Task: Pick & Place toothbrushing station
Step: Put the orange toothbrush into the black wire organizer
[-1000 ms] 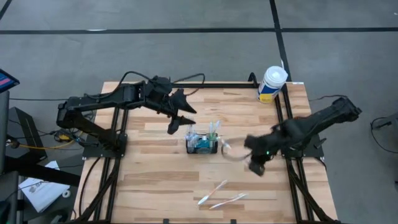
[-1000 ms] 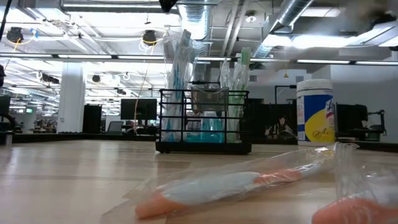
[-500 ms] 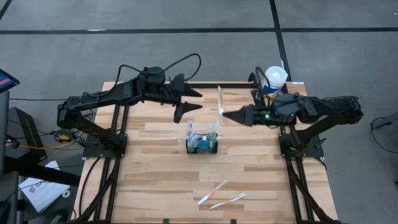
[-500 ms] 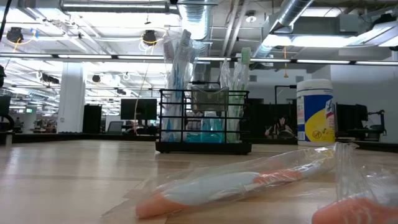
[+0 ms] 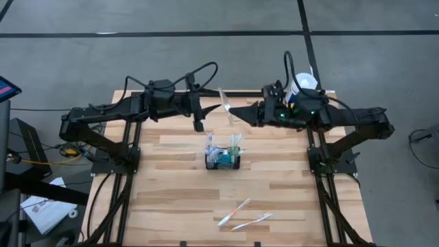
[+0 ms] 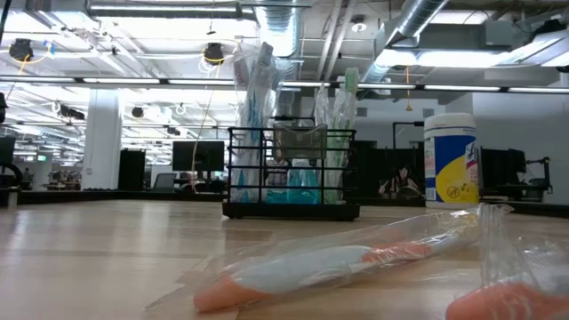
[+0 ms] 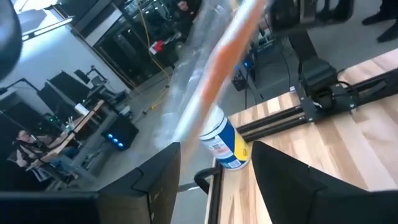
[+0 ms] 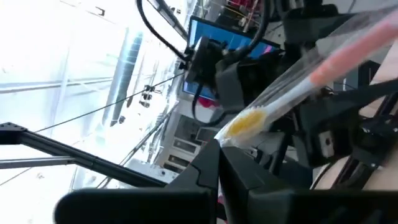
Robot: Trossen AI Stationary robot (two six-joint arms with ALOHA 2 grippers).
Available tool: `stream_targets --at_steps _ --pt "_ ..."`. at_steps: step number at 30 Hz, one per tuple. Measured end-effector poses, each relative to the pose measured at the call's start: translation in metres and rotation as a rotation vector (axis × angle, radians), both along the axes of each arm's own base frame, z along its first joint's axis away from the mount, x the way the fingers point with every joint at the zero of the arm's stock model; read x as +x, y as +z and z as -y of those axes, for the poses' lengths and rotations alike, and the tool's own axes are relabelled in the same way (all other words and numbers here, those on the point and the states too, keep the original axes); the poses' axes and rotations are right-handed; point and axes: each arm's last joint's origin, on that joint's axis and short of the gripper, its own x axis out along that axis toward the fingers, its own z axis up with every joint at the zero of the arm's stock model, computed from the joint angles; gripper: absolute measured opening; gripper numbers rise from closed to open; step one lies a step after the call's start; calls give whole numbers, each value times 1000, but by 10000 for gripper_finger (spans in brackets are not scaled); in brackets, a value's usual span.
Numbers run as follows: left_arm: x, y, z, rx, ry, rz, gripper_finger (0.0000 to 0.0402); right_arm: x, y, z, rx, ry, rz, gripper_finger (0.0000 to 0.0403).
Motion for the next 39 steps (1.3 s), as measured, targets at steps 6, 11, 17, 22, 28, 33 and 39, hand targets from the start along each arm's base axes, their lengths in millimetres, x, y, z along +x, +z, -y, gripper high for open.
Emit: stream_targets --at_steps 6,11,17,22,28,33,39 --pt "0 4 -1 4 4 36 190 7 -5 5 10 21 -24 0" --pt "0 8 -1 9 6 83 190 10 -6 4 17 32 -16 0" --pt "0 8 -1 2 3 83 188 10 -5 4 14 38 4 0" --pt "0 8 -1 -1 2 83 141 10 -3 4 12 38 21 0" --pt "2 4 -1 -16 -5 66 29 9 0 4 10 38 44 0" --pt "1 7 -2 -49 -6 101 23 9 6 4 -87 49 120 1" --pt "1 7 -3 -115 -12 119 10 5 6 4 -217 155 100 69"
